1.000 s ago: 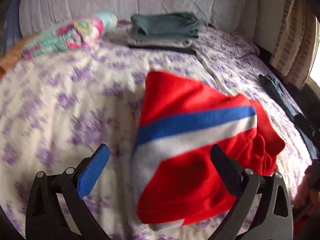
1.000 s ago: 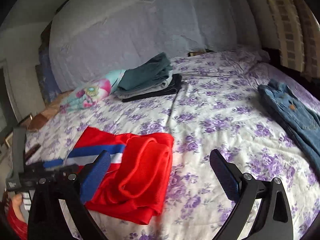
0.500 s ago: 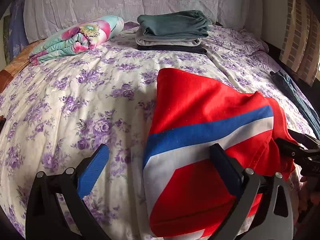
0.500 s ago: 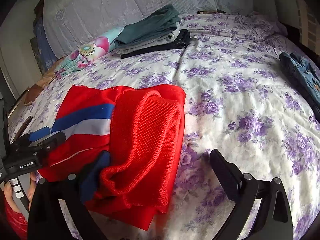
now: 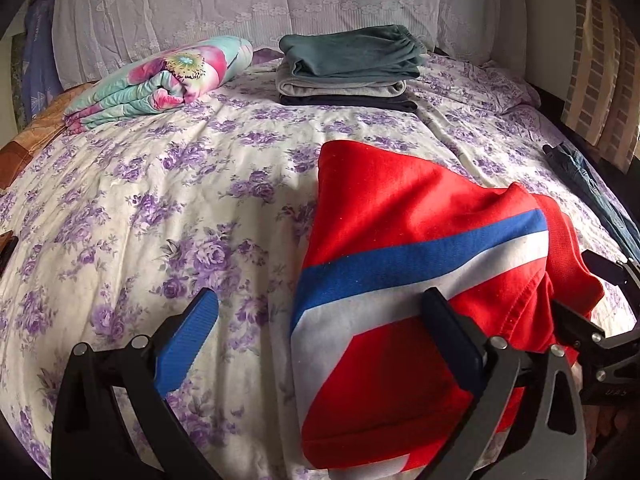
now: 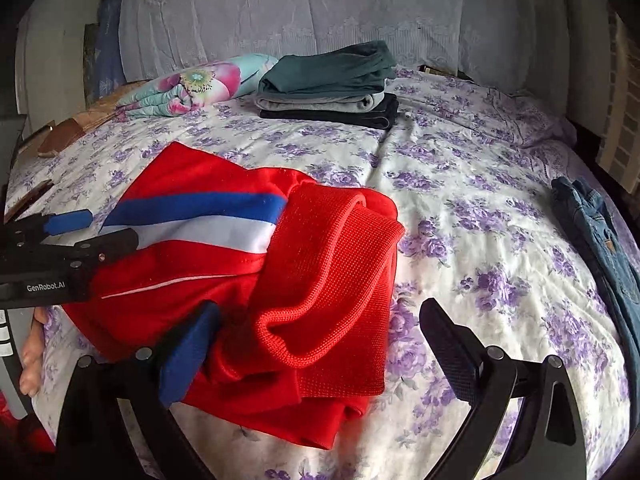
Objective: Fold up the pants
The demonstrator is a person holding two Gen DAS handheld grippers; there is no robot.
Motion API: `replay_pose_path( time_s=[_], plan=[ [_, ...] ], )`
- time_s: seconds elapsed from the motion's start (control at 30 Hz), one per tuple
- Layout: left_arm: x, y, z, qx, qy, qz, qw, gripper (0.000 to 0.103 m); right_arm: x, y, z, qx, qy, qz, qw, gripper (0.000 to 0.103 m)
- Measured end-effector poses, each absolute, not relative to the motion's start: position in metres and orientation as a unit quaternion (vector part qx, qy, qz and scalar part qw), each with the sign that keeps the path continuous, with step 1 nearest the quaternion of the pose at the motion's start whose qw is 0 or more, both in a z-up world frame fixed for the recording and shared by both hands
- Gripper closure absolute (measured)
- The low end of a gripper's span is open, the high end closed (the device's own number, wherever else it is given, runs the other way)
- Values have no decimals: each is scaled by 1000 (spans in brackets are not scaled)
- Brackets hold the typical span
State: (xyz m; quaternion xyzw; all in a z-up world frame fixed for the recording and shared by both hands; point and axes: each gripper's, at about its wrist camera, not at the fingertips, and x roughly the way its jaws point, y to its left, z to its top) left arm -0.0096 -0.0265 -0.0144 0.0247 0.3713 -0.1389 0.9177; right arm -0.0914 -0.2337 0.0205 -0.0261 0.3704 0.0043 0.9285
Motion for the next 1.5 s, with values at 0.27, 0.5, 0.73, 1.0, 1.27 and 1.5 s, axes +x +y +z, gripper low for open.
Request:
replay_pose_path(
  time_s=[0.27, 0.5, 0.73, 1.0, 1.27, 1.5],
  plan=[
    [-10, -27, -14, 24, 371, -139, 918, 4, -98, -252, 22, 41, 365, 32, 930, 4],
    [-10, -25, -14, 19, 373, -143, 917, 4, -95, -260, 20, 63, 368, 37, 927, 4],
    [-10, -25, -14, 19, 373, -143, 917, 4, -97, -263, 21, 79, 363, 46, 927, 4],
    [-11, -26, -14, 20, 372, -143, 917, 4, -97, -272, 19, 114, 361, 50, 924, 3],
    [-11, -26, -14, 19, 372, -143, 917, 4, -96, -278, 17, 136, 364, 49, 920, 4],
    [-11, -26, -15, 19, 372, -143, 917, 4, -93, -285, 14, 160, 371, 51, 914, 4]
  ],
)
